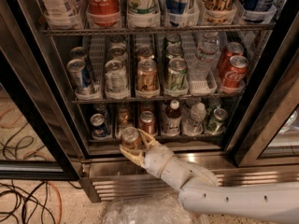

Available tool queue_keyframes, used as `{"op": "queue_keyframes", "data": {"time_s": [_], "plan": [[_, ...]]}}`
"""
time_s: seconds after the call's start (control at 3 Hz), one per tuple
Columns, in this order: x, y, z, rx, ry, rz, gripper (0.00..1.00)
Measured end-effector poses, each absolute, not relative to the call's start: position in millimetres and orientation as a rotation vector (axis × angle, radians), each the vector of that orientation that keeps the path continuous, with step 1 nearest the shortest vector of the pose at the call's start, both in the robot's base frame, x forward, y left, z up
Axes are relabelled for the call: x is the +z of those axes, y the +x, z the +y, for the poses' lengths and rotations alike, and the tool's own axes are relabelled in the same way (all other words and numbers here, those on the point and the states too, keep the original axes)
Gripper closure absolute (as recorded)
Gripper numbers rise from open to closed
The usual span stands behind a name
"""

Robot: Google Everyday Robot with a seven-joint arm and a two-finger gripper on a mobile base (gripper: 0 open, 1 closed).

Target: Pick orange can from bottom shelf of fridge

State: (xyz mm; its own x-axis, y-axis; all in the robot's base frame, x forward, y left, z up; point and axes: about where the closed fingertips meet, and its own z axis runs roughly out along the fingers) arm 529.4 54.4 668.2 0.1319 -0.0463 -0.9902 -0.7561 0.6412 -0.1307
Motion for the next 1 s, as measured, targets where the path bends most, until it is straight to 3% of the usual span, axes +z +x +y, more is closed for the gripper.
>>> {"op": "queue_keyframes", "data": {"time_s": [1.0], "plan": [[677.8,469.8,43.1,0.609,-0.815,1.378,1.0]]}}
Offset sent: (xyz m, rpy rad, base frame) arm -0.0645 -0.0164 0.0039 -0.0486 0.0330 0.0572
